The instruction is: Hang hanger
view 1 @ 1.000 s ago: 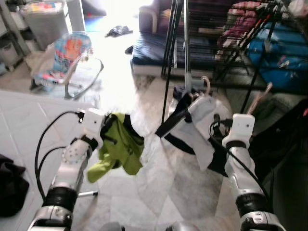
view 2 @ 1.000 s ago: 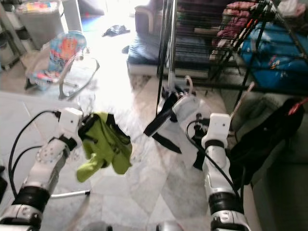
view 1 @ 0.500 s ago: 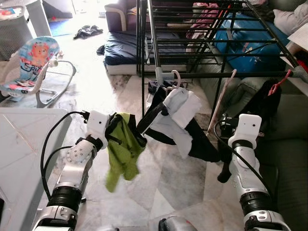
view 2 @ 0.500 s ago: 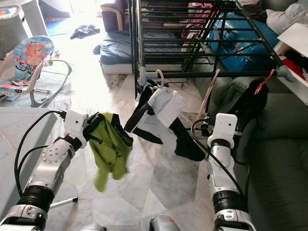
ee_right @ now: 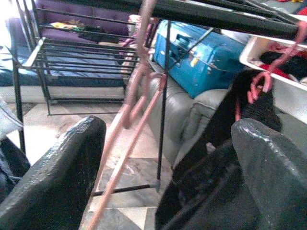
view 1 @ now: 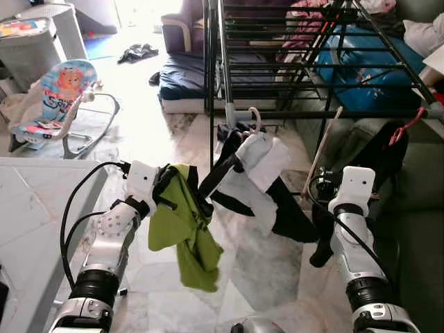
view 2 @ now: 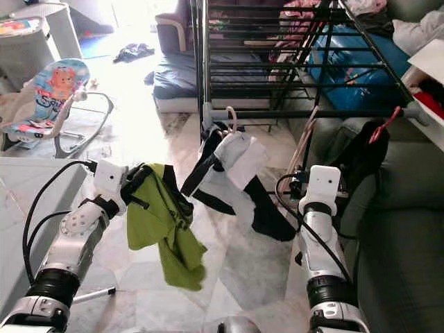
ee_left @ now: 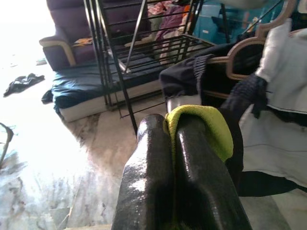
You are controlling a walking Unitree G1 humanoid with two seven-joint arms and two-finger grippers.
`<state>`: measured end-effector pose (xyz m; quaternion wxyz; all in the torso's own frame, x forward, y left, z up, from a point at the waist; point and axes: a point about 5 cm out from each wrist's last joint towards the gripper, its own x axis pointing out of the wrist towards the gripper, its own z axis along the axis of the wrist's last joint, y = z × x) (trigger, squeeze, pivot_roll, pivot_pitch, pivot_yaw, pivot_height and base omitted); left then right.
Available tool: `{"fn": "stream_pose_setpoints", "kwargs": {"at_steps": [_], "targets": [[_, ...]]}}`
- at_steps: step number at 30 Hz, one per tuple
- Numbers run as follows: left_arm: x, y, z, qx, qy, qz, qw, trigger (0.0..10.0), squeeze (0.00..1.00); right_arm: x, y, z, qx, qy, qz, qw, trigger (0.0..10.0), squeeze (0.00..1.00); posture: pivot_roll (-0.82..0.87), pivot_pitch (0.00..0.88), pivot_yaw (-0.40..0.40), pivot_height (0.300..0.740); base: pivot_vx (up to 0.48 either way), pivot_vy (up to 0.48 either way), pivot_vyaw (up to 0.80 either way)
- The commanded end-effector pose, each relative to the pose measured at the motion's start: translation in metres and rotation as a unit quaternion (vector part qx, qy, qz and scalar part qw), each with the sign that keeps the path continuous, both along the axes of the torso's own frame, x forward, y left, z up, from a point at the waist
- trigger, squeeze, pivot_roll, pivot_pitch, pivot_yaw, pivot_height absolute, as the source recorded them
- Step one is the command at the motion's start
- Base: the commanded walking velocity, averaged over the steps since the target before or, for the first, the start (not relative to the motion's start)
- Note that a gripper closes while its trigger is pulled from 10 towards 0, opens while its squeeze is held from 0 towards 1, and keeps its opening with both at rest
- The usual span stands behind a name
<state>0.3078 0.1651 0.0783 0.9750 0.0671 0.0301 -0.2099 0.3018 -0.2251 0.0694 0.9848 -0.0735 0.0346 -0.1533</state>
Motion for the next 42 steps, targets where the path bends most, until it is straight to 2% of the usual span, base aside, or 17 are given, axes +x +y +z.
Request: {"fn": "stream_pose_setpoints", "kwargs": {"at_steps": [1,11,17,20,30,33,35,38,42], "targets": [[0.003,0.001,0.009,-0.004,-0.020,0.000,1.000,10.0,0.00,0.002,0.000,0.001,-0.001,0.001,0.003,1.000,10.0,0.00,-0.08,0.000,-0.028,0.740,0.322,0.000,0.00],[0.003,0.000,0.009,-0.004,-0.020,0.000,1.000,10.0,0.00,0.002,0.000,0.000,-0.001,0.006,0.002,1.000,10.0,0.00,-0.08,0.000,-0.032,0.740,0.320,0.000,0.00],[0.002,0.001,0.007,-0.004,-0.017,0.001,1.000,10.0,0.00,0.002,-0.001,-0.001,-0.005,0.008,-0.004,1.000,10.0,0.00,-0.08,0.000,-0.033,0.740,0.308,0.000,-0.69],[0.002,0.001,0.006,-0.005,-0.013,0.004,1.000,10.0,0.00,0.001,-0.003,-0.001,-0.011,0.007,-0.008,1.000,10.0,0.00,-0.07,0.000,-0.034,0.740,0.000,0.000,-0.60],[0.001,0.002,0.007,-0.004,-0.014,0.005,1.000,10.0,0.00,0.001,0.000,-0.004,-0.009,0.016,-0.002,1.000,10.0,0.00,-0.07,0.000,-0.036,0.740,0.000,0.000,0.00],[0.000,0.004,0.006,-0.003,-0.012,0.007,1.000,10.0,0.00,0.003,0.004,-0.008,0.002,0.029,0.012,0.999,10.0,0.00,-0.07,0.000,-0.035,0.740,0.000,0.000,0.00],[0.000,0.005,0.006,-0.002,-0.011,0.007,1.000,10.0,0.00,0.004,0.012,-0.015,0.028,0.053,0.038,0.997,10.0,0.00,-0.07,0.000,-0.035,0.740,0.000,0.000,0.00],[0.000,0.005,0.006,-0.001,-0.010,0.006,1.000,10.0,0.00,0.006,0.021,-0.018,0.031,0.067,0.065,0.995,10.0,0.00,-0.07,0.000,-0.032,0.740,0.000,0.000,0.00],[0.000,0.005,0.007,-0.001,-0.012,0.006,1.000,10.0,0.00,0.010,0.029,-0.013,0.023,0.052,0.081,0.995,10.0,0.00,-0.06,0.000,-0.033,0.740,0.000,0.000,0.00]]}}
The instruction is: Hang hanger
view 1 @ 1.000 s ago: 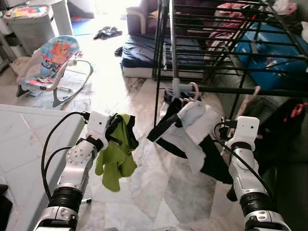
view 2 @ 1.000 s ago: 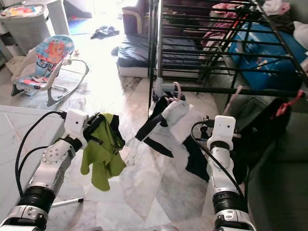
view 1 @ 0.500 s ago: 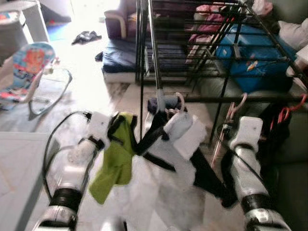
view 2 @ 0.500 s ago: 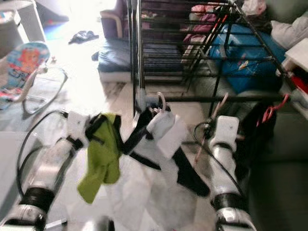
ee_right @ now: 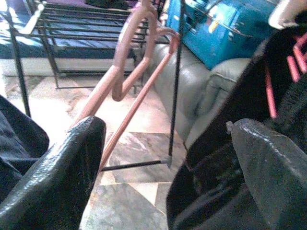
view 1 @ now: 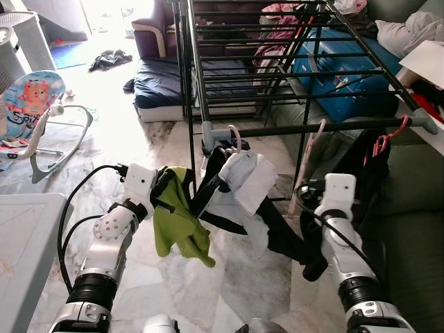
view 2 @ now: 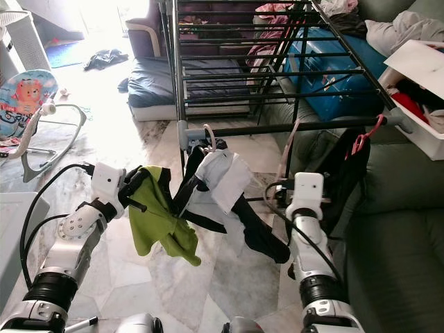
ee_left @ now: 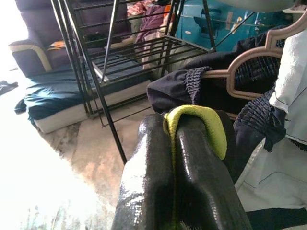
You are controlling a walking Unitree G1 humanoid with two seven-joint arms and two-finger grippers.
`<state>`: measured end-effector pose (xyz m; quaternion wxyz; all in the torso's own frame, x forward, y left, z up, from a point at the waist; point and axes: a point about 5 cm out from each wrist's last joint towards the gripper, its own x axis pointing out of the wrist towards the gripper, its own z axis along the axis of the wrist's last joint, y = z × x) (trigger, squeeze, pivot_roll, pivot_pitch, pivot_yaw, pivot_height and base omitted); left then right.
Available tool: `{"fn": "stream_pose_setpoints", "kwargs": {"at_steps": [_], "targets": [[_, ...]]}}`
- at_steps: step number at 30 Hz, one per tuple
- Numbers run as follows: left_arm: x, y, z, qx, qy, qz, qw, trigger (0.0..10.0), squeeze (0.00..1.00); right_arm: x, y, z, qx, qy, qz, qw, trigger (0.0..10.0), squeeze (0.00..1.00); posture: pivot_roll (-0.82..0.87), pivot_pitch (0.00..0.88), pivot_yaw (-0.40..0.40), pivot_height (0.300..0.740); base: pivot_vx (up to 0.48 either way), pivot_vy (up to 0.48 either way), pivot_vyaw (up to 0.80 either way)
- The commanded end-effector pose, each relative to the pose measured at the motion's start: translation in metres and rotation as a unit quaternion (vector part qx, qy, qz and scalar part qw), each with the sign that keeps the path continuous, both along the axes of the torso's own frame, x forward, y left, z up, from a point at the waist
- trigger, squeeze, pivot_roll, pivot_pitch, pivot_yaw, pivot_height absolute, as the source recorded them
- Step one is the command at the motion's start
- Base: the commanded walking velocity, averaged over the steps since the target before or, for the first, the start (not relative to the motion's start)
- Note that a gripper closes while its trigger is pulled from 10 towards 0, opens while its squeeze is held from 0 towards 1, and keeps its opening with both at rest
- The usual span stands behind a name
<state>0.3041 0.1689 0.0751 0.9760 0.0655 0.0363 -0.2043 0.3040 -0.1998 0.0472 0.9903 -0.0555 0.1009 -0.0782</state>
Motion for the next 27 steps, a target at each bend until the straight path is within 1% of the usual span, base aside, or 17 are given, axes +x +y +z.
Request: {"fn": "stream_pose_setpoints", "kwargs": {"at_steps": [1,6,8,10,14,15,17,18,19,20,27], "targets": [[0.004,0.002,0.010,-0.001,-0.018,0.000,1.000,10.0,0.00,0.009,0.006,0.011,-0.004,-0.021,0.016,1.000,10.0,0.00,-0.06,0.000,-0.033,0.740,0.000,0.000,0.00],[0.003,0.001,0.010,-0.001,-0.017,-0.002,1.000,10.0,0.00,0.011,0.010,0.008,0.012,-0.006,0.030,0.999,10.0,0.00,-0.06,0.000,-0.035,0.740,0.000,0.000,0.00],[0.003,0.001,0.010,-0.001,-0.018,-0.003,1.000,10.0,0.00,0.012,0.011,0.010,0.005,-0.013,0.036,0.999,10.0,0.00,-0.06,0.000,-0.035,0.740,0.000,0.000,0.00],[0.003,0.001,0.010,-0.002,-0.018,-0.002,1.000,10.0,0.00,0.013,0.012,0.017,0.003,-0.036,0.037,0.999,10.0,0.00,-0.06,0.000,-0.036,0.740,0.000,0.000,0.00],[0.003,0.000,0.009,-0.002,-0.016,-0.004,1.000,10.0,0.00,0.014,0.015,0.012,0.011,-0.014,0.044,0.999,10.0,0.00,-0.06,0.000,-0.038,0.740,0.000,0.000,0.00],[0.003,-0.002,0.009,-0.003,-0.016,-0.006,1.000,10.0,0.00,0.011,0.011,0.004,0.013,0.013,0.032,0.999,10.0,0.00,-0.06,0.000,-0.038,0.740,0.000,0.000,0.00],[0.003,-0.002,0.009,-0.003,-0.016,-0.006,1.000,10.0,0.00,0.011,0.010,0.003,0.011,0.019,0.027,0.999,10.0,0.00,-0.06,0.000,-0.038,0.740,0.000,0.000,0.00],[0.003,-0.002,0.009,-0.002,-0.015,-0.007,1.000,10.0,0.00,0.008,0.005,-0.001,0.005,0.036,0.017,0.999,10.0,0.00,-0.06,0.000,-0.038,0.740,0.000,0.000,0.00],[0.003,-0.002,0.009,-0.002,-0.015,-0.007,1.000,10.0,0.00,0.008,0.004,-0.003,0.003,0.040,0.015,0.999,10.0,0.00,-0.06,0.000,-0.038,0.740,0.000,0.000,0.00],[0.003,-0.002,0.009,-0.003,-0.014,-0.008,1.000,10.0,0.00,0.004,-0.007,-0.005,-0.008,0.047,-0.012,0.999,10.0,0.00,-0.06,0.000,-0.038,0.740,0.000,0.000,0.00],[0.004,-0.004,0.009,-0.003,-0.013,-0.011,1.000,10.0,0.00,0.000,-0.022,-0.006,-0.015,0.053,-0.041,0.998,10.0,0.00,-0.07,0.000,-0.035,0.740,0.000,0.000,0.00]]}}
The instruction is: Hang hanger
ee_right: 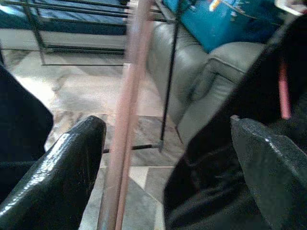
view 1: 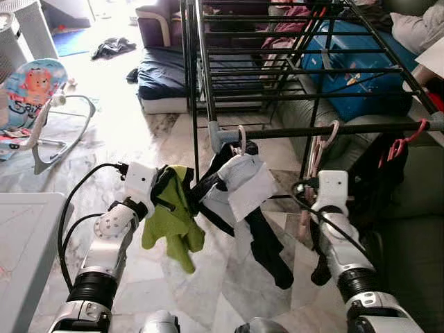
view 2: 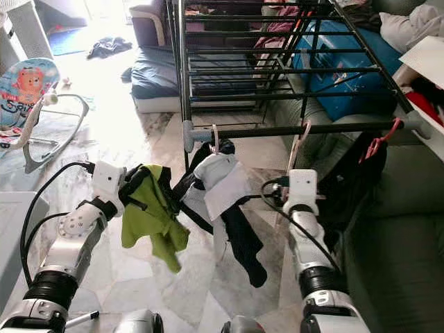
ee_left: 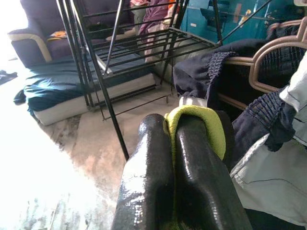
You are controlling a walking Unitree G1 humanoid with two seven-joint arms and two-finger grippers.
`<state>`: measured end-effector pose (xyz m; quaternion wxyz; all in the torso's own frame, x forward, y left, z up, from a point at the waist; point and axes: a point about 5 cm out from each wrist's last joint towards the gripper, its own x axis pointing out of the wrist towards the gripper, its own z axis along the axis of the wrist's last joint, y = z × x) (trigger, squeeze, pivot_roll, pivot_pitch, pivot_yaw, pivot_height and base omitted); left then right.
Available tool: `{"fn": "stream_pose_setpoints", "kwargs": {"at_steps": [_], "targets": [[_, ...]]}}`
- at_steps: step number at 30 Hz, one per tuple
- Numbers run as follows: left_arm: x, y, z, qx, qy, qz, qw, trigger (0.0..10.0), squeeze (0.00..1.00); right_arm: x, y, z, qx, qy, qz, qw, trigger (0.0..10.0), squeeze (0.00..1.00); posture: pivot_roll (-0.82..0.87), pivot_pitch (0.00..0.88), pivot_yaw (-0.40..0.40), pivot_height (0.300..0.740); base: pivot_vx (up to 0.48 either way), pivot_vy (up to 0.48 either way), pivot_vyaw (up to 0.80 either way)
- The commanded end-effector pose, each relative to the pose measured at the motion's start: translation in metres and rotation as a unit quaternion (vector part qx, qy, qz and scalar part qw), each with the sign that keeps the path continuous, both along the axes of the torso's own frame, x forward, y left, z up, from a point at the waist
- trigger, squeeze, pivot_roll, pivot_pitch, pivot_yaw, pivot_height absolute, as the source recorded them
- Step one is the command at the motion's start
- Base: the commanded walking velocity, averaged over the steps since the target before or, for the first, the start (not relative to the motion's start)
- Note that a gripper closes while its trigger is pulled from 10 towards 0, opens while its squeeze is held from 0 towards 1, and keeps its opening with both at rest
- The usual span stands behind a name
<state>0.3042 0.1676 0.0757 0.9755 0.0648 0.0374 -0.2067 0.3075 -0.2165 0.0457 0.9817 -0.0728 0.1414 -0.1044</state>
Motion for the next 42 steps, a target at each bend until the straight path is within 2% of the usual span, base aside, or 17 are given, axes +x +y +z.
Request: {"fn": "stream_pose_setpoints", "kwargs": {"at_steps": [1,7,12,15,20,22,25,29,30,35,39,42], "targets": [[0.004,-0.003,0.008,-0.003,-0.014,-0.009,1.000,10.0,0.00,-0.003,-0.005,-0.003,0.004,0.010,-0.013,1.000,10.0,0.00,-0.07,0.000,-0.033,0.740,0.000,0.000,0.00],[0.004,-0.004,0.008,-0.002,-0.012,-0.012,1.000,10.0,0.00,0.005,0.002,0.002,0.024,0.001,0.012,1.000,10.0,0.00,-0.07,0.000,-0.031,0.740,0.000,0.000,0.00],[0.004,-0.005,0.007,0.000,-0.010,-0.013,1.000,10.0,0.00,0.011,0.003,0.001,0.029,0.022,0.035,0.999,10.0,0.00,-0.07,0.000,-0.032,0.740,0.000,0.000,0.00],[0.004,-0.005,0.008,-0.001,-0.011,-0.013,1.000,10.0,0.00,0.014,-0.011,0.013,-0.031,-0.001,0.008,1.000,10.0,0.00,-0.07,0.000,-0.035,0.740,0.000,0.000,0.00],[0.002,-0.004,0.007,-0.002,-0.009,-0.012,1.000,10.0,0.00,0.010,-0.031,0.019,-0.069,-0.013,-0.044,0.997,10.0,0.00,-0.07,0.000,-0.035,0.740,0.000,0.000,0.00],[0.002,-0.004,0.006,-0.002,-0.008,-0.012,1.000,10.0,0.00,0.009,-0.034,0.021,-0.068,-0.023,-0.051,0.996,10.0,0.00,-0.07,0.000,-0.035,0.740,0.000,0.000,0.00],[0.003,-0.006,0.007,-0.003,-0.008,-0.015,1.000,10.0,0.00,0.007,-0.031,0.025,-0.058,-0.049,-0.041,0.996,10.0,0.00,-0.08,0.000,-0.035,0.740,0.000,0.000,0.00],[0.004,-0.007,0.006,-0.002,-0.006,-0.016,1.000,10.0,0.00,0.009,-0.019,0.025,-0.017,-0.066,-0.004,0.998,10.0,0.00,-0.08,0.000,-0.030,0.740,0.000,0.000,0.00],[0.005,-0.007,0.007,-0.001,-0.006,-0.016,1.000,10.0,0.00,0.010,-0.014,0.024,-0.004,-0.059,0.015,0.998,10.0,0.00,-0.08,0.000,-0.028,0.740,0.000,0.000,0.00],[0.006,-0.008,0.007,0.001,-0.007,-0.018,1.000,10.0,0.00,0.009,-0.012,0.015,0.005,-0.025,0.027,0.999,10.0,0.00,-0.08,0.000,-0.029,0.740,0.000,0.000,0.00],[0.006,-0.007,0.007,0.005,-0.007,-0.018,1.000,10.0,0.00,0.008,-0.010,0.014,-0.003,-0.020,0.043,0.999,10.0,0.00,-0.08,0.000,-0.032,0.740,0.000,0.000,0.00],[0.005,-0.006,0.007,0.006,-0.007,-0.016,1.000,10.0,0.00,0.005,-0.015,0.015,-0.041,-0.018,0.039,0.998,10.0,0.00,-0.08,0.000,-0.034,0.740,0.000,0.000,0.00]]}}
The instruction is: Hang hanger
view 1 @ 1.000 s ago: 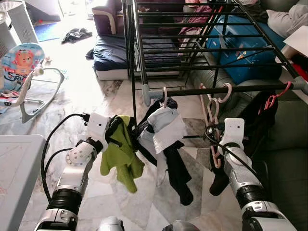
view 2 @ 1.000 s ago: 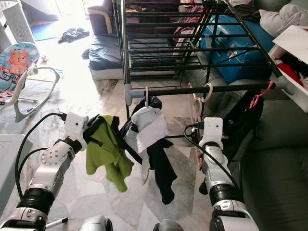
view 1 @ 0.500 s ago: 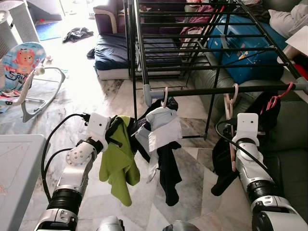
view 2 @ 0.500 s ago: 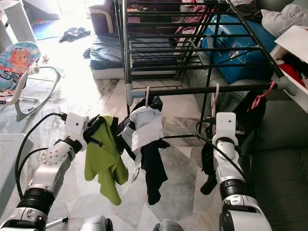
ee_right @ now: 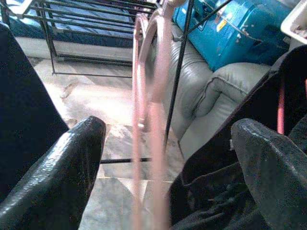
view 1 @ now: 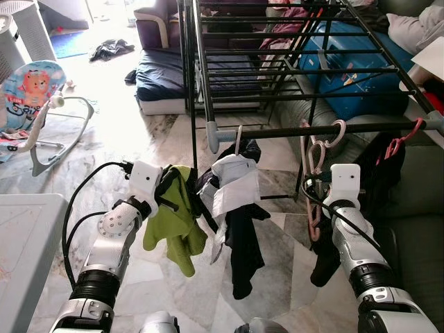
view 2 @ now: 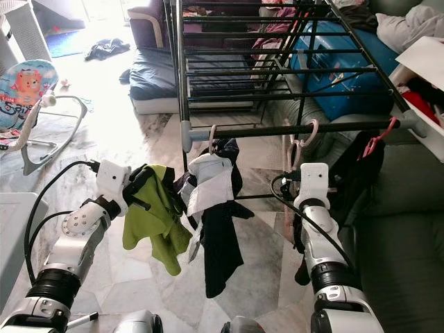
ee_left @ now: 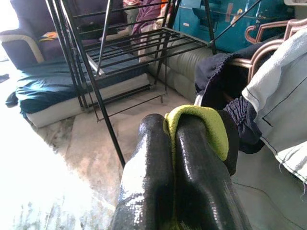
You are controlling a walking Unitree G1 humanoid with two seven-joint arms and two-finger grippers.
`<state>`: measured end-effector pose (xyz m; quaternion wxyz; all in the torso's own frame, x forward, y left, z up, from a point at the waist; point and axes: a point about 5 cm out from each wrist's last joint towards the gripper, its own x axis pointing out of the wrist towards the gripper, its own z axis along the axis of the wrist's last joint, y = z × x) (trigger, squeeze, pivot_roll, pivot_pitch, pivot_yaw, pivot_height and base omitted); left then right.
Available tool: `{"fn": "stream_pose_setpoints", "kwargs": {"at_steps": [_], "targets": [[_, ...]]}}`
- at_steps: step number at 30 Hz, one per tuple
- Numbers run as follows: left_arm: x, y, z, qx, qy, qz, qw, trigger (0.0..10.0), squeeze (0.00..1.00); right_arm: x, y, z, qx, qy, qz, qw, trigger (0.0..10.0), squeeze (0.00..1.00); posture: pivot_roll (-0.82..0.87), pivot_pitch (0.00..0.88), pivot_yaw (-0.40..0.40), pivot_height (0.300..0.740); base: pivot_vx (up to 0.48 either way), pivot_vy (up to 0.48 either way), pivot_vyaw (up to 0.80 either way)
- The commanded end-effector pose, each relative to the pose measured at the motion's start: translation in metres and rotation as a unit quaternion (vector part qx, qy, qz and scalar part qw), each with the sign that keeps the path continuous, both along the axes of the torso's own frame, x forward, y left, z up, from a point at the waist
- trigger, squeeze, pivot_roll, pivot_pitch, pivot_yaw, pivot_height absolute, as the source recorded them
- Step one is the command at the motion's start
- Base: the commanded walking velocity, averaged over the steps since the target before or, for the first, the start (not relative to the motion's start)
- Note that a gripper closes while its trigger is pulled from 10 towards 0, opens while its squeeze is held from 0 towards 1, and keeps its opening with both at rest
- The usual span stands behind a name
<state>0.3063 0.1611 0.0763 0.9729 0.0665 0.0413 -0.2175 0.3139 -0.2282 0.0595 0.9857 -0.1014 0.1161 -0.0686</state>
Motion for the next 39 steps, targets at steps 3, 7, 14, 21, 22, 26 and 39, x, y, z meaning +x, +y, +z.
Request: {"fn": "stream_pose_setpoints", "kwargs": {"at_steps": [3,7,14,21,22,26,39], "targets": [[0.004,0.001,0.006,0.004,-0.012,-0.004,1.000,10.0,0.00,-0.008,-0.008,-0.001,-0.035,0.004,-0.021,0.999,10.0,0.00,-0.08,0.000,-0.035,0.740,0.000,0.000,0.00],[0.004,0.001,0.007,0.004,-0.012,-0.003,1.000,10.0,0.00,-0.017,-0.015,0.000,-0.045,-0.006,-0.041,0.998,10.0,0.00,-0.08,0.000,-0.031,0.740,0.000,0.000,0.00],[0.007,-0.004,0.008,0.005,-0.012,-0.011,1.000,10.0,0.00,-0.019,-0.007,-0.001,0.002,-0.025,-0.010,1.000,10.0,0.00,-0.09,0.000,-0.021,0.740,0.000,0.000,0.00],[0.006,-0.002,0.006,0.007,-0.009,-0.007,1.000,10.0,0.00,-0.011,-0.010,-0.006,0.019,0.018,0.022,0.999,10.0,0.00,-0.08,0.000,-0.026,0.740,0.000,0.000,0.00],[0.006,-0.002,0.006,0.008,-0.008,-0.007,1.000,10.0,0.00,-0.010,-0.010,-0.006,0.022,0.021,0.030,0.999,10.0,0.00,-0.08,0.000,-0.026,0.740,0.000,0.000,0.00],[0.005,-0.002,0.005,0.009,-0.008,-0.006,1.000,10.0,0.00,-0.005,-0.011,-0.004,0.013,0.026,0.047,0.998,10.0,0.00,-0.08,0.000,-0.026,0.740,0.000,0.000,0.00],[0.003,0.004,0.005,0.017,-0.004,-0.004,1.000,10.0,0.00,0.016,-0.019,0.016,0.042,0.025,0.076,0.996,10.0,0.00,-0.07,0.000,-0.025,0.740,0.000,0.000,0.00]]}}
